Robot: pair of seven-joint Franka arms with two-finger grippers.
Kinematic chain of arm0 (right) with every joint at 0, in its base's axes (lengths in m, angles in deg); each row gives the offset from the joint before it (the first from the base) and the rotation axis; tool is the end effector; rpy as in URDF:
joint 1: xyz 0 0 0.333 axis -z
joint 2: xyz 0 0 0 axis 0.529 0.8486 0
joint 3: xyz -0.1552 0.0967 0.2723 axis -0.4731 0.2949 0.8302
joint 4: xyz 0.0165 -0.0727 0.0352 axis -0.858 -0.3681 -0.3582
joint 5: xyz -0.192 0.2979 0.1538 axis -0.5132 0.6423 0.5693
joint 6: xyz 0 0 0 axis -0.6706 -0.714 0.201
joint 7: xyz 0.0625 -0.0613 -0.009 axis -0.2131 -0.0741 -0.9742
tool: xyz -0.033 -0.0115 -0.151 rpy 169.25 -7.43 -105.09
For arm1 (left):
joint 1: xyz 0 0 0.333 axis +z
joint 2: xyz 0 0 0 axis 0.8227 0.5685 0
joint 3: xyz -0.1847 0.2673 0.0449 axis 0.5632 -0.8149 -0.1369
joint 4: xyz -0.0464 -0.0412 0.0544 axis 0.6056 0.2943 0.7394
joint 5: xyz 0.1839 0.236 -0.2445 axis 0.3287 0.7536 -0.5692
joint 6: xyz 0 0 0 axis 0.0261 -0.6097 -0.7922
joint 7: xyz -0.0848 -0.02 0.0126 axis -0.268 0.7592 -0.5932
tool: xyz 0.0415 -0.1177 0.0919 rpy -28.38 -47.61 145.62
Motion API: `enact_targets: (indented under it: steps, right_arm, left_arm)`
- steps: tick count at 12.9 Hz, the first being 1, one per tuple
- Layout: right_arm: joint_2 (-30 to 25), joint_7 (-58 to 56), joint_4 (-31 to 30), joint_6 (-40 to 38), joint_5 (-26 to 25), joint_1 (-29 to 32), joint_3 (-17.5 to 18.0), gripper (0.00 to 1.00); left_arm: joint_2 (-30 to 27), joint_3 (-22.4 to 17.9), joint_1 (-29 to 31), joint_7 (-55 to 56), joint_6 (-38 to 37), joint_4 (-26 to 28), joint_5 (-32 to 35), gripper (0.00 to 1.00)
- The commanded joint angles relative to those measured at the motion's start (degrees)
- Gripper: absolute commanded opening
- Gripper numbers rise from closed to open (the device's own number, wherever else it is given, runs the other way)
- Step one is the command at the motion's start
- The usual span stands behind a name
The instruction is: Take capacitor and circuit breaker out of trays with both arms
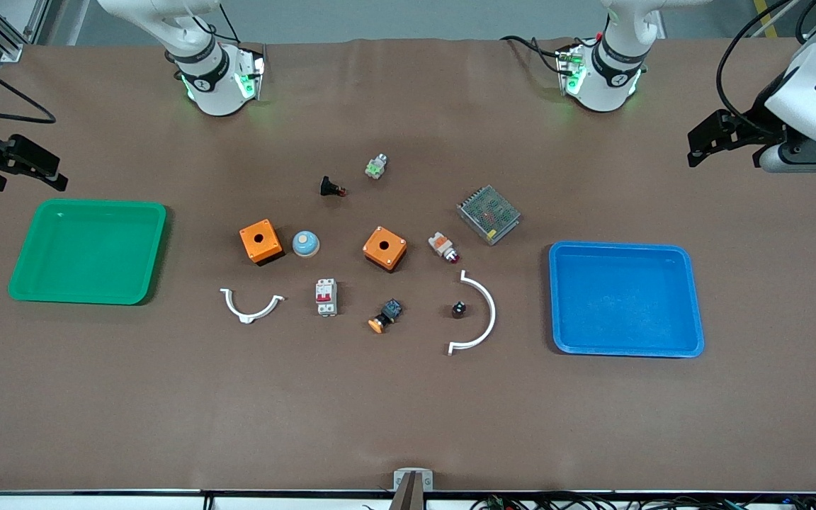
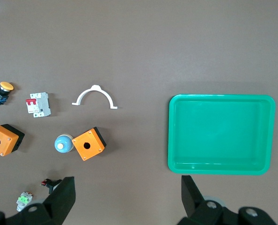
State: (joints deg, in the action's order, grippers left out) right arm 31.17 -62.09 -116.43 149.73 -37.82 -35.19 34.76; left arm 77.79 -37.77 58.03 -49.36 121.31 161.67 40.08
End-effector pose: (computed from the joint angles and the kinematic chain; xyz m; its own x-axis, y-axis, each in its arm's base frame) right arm 0.5319 -0.0135 0.6030 0.9994 -0.0318 0.0128 -0.0312 -0.9986 -0.0420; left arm 0.5106 -0.0777 0.6051 0.9995 -0.0166 -0.0253 -0.0164 -0.9998 0.0074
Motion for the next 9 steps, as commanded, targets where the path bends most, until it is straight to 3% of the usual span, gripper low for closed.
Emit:
enact_targets:
  steps: [1, 9]
  right_arm:
    - [-1.9, -0.5, -1.5, -0.6, -0.8, 1.1, 0.9, 1.00]
    - [-2.0, -0.5, -1.7, -0.2, -0.9, 1.1, 0.9, 1.00]
  left_arm:
    - [-0.2, 0.0, 0.8, -1.2, 0.2, 0.0, -1.1, 1.00]
    - [1.1, 0.6, 0.3, -3.0, 0.0, -2.0, 4.4, 1.00]
